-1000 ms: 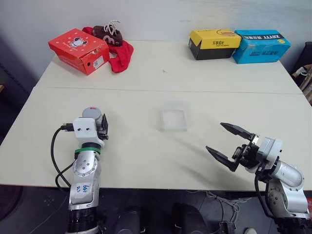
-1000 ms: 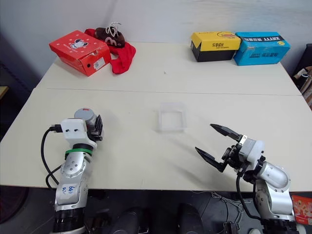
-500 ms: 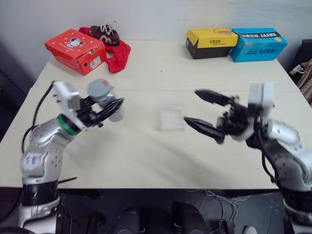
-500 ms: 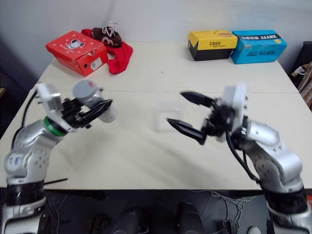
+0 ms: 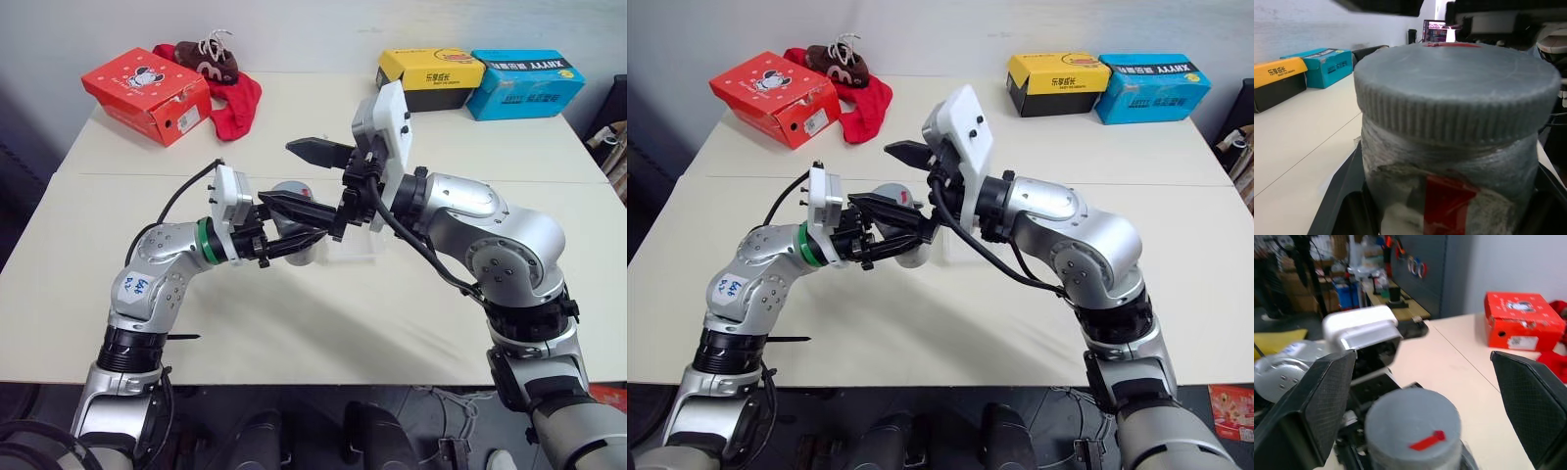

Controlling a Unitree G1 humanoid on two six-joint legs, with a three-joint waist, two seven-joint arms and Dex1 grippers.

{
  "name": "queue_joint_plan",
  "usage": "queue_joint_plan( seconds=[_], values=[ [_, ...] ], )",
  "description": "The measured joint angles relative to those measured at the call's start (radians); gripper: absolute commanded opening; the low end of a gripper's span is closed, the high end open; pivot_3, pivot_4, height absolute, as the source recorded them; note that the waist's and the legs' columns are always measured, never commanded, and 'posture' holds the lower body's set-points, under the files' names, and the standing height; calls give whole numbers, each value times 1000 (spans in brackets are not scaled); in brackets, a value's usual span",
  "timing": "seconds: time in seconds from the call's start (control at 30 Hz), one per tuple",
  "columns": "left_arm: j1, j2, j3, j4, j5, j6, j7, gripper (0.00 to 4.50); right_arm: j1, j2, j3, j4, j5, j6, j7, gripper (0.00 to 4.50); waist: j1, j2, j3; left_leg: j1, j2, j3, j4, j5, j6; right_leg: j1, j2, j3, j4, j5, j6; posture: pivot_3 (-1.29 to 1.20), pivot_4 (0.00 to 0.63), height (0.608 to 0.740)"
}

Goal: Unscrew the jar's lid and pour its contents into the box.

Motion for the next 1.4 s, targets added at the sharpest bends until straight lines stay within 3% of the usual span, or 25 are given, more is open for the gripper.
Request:
queue_joint_plan(
  seconds=[0.37,0.47,0.6,0.9,1.23,1.4],
  values=[
    [17,3,2,-39,10,12,10,2396,6,11,17,-2,-34,43,65,4500,-2,0,0,1,3,0,6,1,-2,1,2,1,4,0,0,0,150,740],
    [18,3,2,-39,10,13,10,2396,24,12,18,-7,-42,44,71,3884,-2,0,0,1,3,0,7,1,-2,1,2,1,4,0,0,0,150,740],
    [18,6,3,-39,14,14,10,2396,39,13,19,-7,-71,37,94,2553,-1,0,0,0,3,0,7,1,-2,1,1,1,4,0,0,0,150,740],
    [18,12,0,-32,19,5,-55,2396,38,-1,16,24,-95,8,224,2555,-1,0,0,0,3,0,8,1,-2,1,2,1,5,0,0,0,150,740],
    [-12,-16,-27,-7,-15,-25,-276,2396,-51,-81,21,149,-76,-44,629,2555,-1,0,0,0,4,0,10,1,-1,1,1,1,5,0,0,0,150,740],
    [-24,-52,-30,-11,-31,-35,-283,2396,-57,-83,19,174,-68,-40,689,4219,-1,0,0,0,4,-1,11,1,-1,1,1,1,6,0,0,0,150,740]
  ],
)
